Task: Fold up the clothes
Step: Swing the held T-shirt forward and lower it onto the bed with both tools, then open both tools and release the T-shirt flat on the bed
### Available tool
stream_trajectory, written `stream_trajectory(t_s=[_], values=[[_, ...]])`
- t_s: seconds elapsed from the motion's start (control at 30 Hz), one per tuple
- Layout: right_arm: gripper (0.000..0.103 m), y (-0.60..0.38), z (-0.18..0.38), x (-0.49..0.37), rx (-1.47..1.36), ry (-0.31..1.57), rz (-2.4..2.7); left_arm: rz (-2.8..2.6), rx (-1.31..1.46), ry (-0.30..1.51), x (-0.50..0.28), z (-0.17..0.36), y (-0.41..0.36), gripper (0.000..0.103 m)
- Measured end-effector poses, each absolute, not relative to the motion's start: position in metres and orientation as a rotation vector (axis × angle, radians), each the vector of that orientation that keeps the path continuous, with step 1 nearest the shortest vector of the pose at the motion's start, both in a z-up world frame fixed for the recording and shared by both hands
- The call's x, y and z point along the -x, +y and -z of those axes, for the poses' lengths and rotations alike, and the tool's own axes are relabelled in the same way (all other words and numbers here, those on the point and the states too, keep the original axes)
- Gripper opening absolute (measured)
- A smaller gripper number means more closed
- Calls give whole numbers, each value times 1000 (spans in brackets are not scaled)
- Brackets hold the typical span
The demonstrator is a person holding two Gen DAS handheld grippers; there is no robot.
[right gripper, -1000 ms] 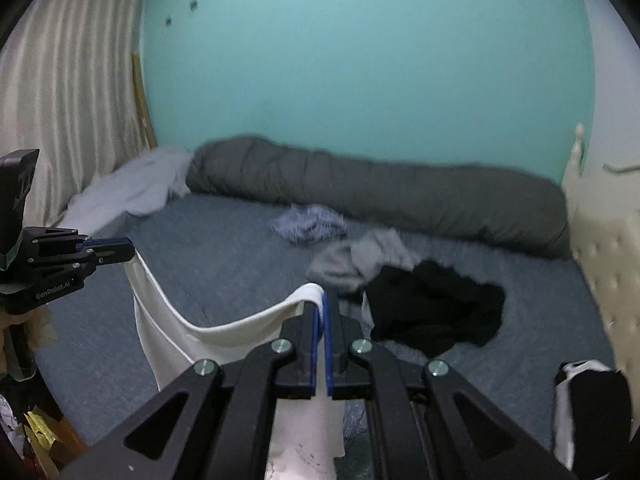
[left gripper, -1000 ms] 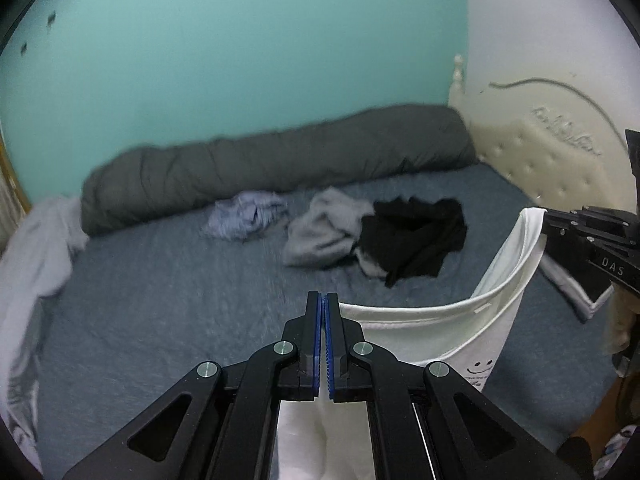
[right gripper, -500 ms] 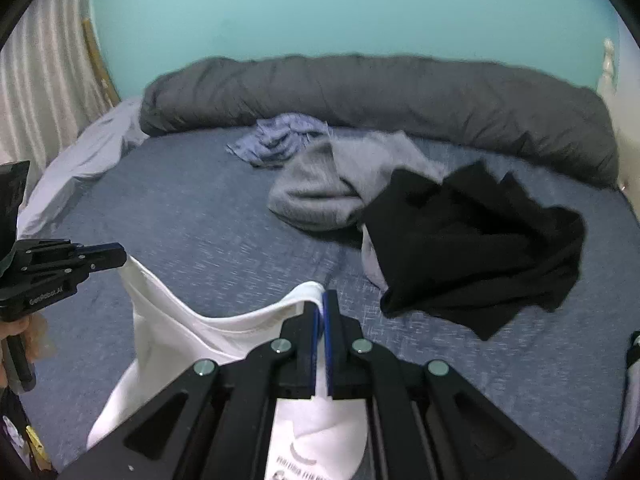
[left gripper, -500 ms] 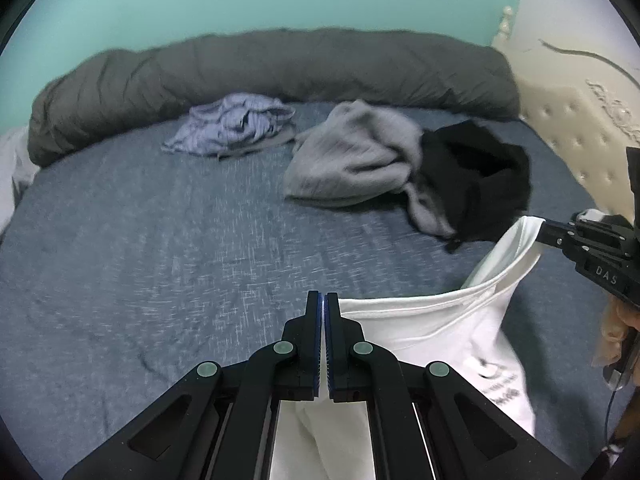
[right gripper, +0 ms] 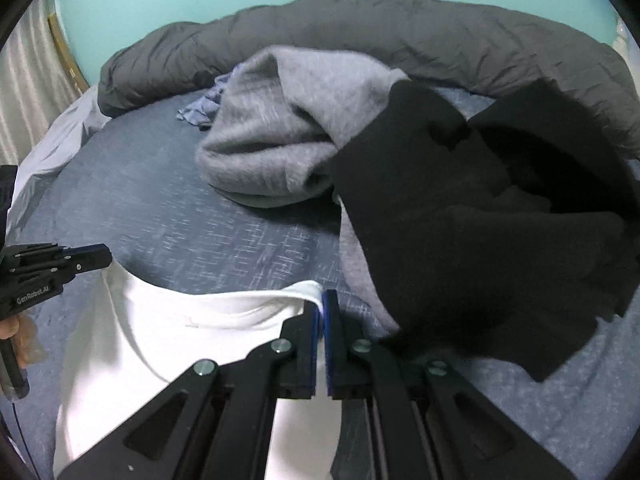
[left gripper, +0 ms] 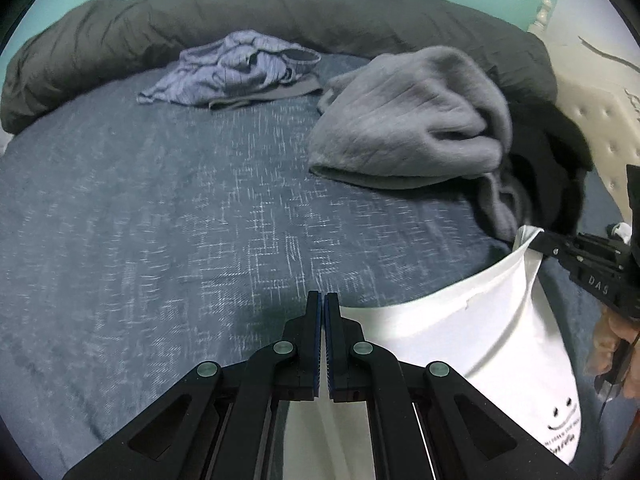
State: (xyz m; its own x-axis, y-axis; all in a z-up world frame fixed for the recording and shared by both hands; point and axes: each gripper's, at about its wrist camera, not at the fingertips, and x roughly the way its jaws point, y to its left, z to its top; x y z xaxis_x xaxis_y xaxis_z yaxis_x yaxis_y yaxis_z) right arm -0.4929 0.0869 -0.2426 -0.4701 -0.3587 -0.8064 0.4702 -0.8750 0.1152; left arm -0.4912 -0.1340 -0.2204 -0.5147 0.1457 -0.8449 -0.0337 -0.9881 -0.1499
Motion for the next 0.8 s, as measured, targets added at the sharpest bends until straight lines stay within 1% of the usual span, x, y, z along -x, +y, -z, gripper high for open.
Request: stream_trajectory(t_s=[0.23, 0.27, 0.37, 0.43, 0.47, 0.5, 0.53, 0.57, 0.63, 0.67, 0.7, 0.73, 0.8], values=[[2, 71, 273, 510, -1304, 187, 2253, -2595, 1559, -271, 506, 260, -140, 2], [4, 70, 274, 510, -1302, 185, 2244, -2591, 1543, -290, 505, 259, -141, 2], [4, 76, 270, 508, -1307, 150, 2239, -2590, 1501, -335, 498, 252, -146, 4], [11, 87, 262, 505, -1303, 86, 2248, -2594, 1483, -355, 491, 243, -150, 20], [23, 93, 257, 502, -1299, 56, 2256, -2598, 1474, -362, 487, 238, -152, 39], [39, 101, 251, 498, -1294, 30, 2267, -2617, 1446, -364, 478, 230, -154, 56], [45, 107, 247, 494, -1289, 6, 2274, -2629, 1430, -361, 472, 225, -154, 61], [47, 115, 243, 488, -1289, -21, 2274, -2643, 1424, -355, 463, 219, -155, 66], [47, 127, 236, 478, -1299, -53, 2280, -2650, 1412, -366, 444, 212, -158, 67], [47, 133, 233, 470, -1294, -70, 2290, -2653, 1406, -372, 435, 209, -160, 70], [47, 141, 229, 461, -1288, -91, 2295, -2654, 1392, -394, 420, 206, -160, 77], [47, 148, 227, 453, -1288, -104, 2298, -2655, 1385, -412, 410, 205, -160, 80], [47, 162, 224, 434, -1302, -134, 2304, -2663, 1376, -433, 389, 204, -159, 91]])
